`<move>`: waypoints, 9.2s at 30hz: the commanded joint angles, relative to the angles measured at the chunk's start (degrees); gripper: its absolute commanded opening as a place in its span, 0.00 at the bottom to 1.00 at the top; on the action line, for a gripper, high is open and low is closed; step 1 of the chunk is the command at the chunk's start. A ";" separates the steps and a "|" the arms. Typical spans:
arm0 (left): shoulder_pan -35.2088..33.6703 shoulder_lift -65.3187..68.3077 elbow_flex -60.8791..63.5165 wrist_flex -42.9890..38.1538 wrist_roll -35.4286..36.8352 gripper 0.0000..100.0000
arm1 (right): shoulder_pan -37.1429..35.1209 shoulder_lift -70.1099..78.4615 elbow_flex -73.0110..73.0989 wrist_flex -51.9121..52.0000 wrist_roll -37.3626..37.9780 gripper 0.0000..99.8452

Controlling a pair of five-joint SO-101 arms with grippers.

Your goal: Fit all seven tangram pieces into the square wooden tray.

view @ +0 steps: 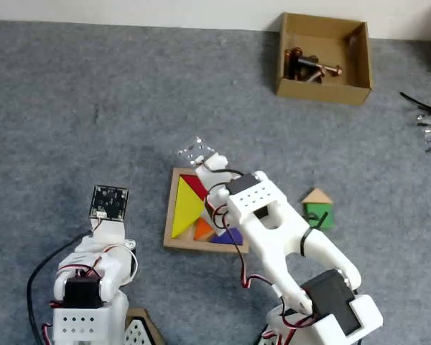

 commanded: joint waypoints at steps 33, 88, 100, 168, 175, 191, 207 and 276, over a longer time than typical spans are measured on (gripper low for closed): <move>0.66 -0.57 1.01 0.18 0.09 0.01 | -9.01 -3.03 0.84 4.97 0.53 0.23; 0.66 -0.57 1.01 0.18 0.09 0.01 | 25.45 -18.51 3.03 7.34 -5.36 0.23; 0.66 -0.57 1.01 0.18 0.09 0.01 | 38.02 -3.91 -12.26 17.10 -5.89 0.23; 0.66 -0.57 1.01 0.18 0.09 0.01 | 32.31 8.57 -8.57 6.55 10.64 0.23; 0.66 -0.57 1.01 0.18 0.09 0.01 | 27.21 8.48 -7.60 6.90 12.92 0.23; 0.66 -0.57 1.01 0.18 0.09 0.01 | 24.75 7.96 -6.37 8.84 14.33 0.23; 0.66 -0.57 1.01 0.18 0.09 0.01 | 23.69 -3.74 -4.70 17.54 4.40 0.23; 0.66 -0.57 1.01 0.18 0.09 0.01 | 24.48 -10.68 7.60 11.38 21.63 0.23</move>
